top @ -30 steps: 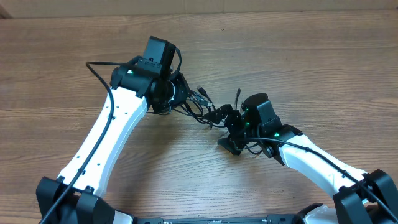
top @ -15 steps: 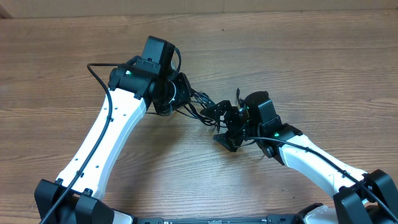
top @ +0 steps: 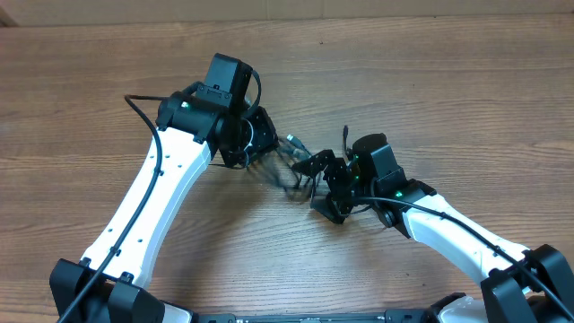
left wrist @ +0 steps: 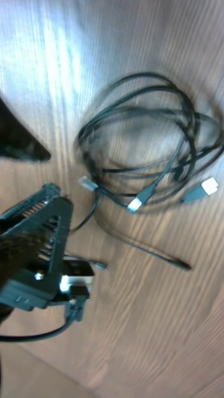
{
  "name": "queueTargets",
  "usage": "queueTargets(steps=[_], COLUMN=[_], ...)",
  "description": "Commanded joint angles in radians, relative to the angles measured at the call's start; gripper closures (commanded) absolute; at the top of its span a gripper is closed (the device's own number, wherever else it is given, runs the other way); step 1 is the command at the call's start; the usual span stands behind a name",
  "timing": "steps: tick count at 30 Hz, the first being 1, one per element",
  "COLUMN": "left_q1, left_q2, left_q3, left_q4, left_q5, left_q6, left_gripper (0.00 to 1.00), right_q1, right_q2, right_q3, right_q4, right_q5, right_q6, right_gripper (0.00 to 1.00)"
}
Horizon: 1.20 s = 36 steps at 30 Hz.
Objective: Untangle cables
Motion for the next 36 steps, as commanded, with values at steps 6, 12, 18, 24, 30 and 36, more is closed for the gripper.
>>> queueTargets(steps=[6, 12, 18, 24, 30, 36], left_q1=[-0.002, -0.003, -0.002, -0.002, -0.002, -0.002], left_q2=[-0.021, 0.007, 0.057, 0.105, 0.151, 0.225], left_q3=[0.025, -0.019, -0.15, -0.24, -0.28, -0.28], left_q4=[-0.066, -0.142, -0.126, -0.01, 0.114, 0.164], left_q5=[-0.193, -0.213, -0.212, -0.22, -0.295, -0.295], left_q6=[-0.006, -0.071, -0.192, -0.2, -0.2, -0.2], left_gripper=[0.21, 0.34, 0.47, 0.43, 0.49, 0.72], right_q1=[0.004, 0.004, 0.004, 0.004, 0.004, 0.004], right_q2=[0.001, 0.001, 0.001, 0.001, 0.001, 0.001], right_q3=[0.008, 0.008, 0.007, 0.006, 0.006, 0.006], right_q4=[-0.135, -0.195, -0.217, -0.233, -0.264, -0.27], right_q5=[0.076, 0.14, 0.159, 0.169, 0.192, 0.194], right_q6=[-0.002, -0.005, -0.005, -0.005, -0.005, -0.005], right_gripper=[0.0, 0.0, 0.0, 0.0, 0.0, 0.0])
